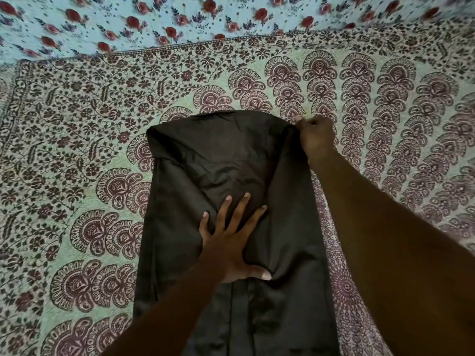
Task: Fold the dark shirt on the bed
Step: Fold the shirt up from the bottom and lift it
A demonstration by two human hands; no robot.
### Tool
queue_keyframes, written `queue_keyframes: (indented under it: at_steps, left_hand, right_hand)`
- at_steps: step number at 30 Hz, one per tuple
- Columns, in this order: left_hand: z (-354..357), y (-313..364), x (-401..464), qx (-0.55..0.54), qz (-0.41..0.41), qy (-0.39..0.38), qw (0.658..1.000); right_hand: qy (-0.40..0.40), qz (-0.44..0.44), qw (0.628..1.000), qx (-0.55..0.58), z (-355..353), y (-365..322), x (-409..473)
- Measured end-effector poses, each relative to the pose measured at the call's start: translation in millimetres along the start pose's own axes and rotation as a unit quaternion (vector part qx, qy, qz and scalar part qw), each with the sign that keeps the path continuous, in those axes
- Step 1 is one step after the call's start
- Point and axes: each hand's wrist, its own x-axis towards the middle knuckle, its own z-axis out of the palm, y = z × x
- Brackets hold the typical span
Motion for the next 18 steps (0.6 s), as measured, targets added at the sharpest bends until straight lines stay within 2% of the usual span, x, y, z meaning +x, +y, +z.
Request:
queue_keyframes:
  at_steps: [3,6,12,16,18]
  left_hand:
    - [-2,1,1,-0.004,0.001,-0.005,1.0]
    - [-3,3,2,-0.006,0.0,-0.007,1.0]
    - [0,1,4,0.003,-0.001,-0.009,1.0]
    - [-1,2,2,-0.004,-0.002,-0.019,1.0]
    - [-3,1,3,-0.009,-0.001,-0.02,1.0]
  right_hand:
    - [0.031,-0.044,0.998,-0.019,-3,13,-16]
    - [0.014,-0.085,0.994,-0.064,-3,20,-22]
    - [0.033,-0.134,0.986,-0.089,-5,13,-16]
    - [0.119,-0.273,0.941,-0.159,-7,35,-67]
    - [0.068,-0.295,0.92,-0.249,-2,54,-87]
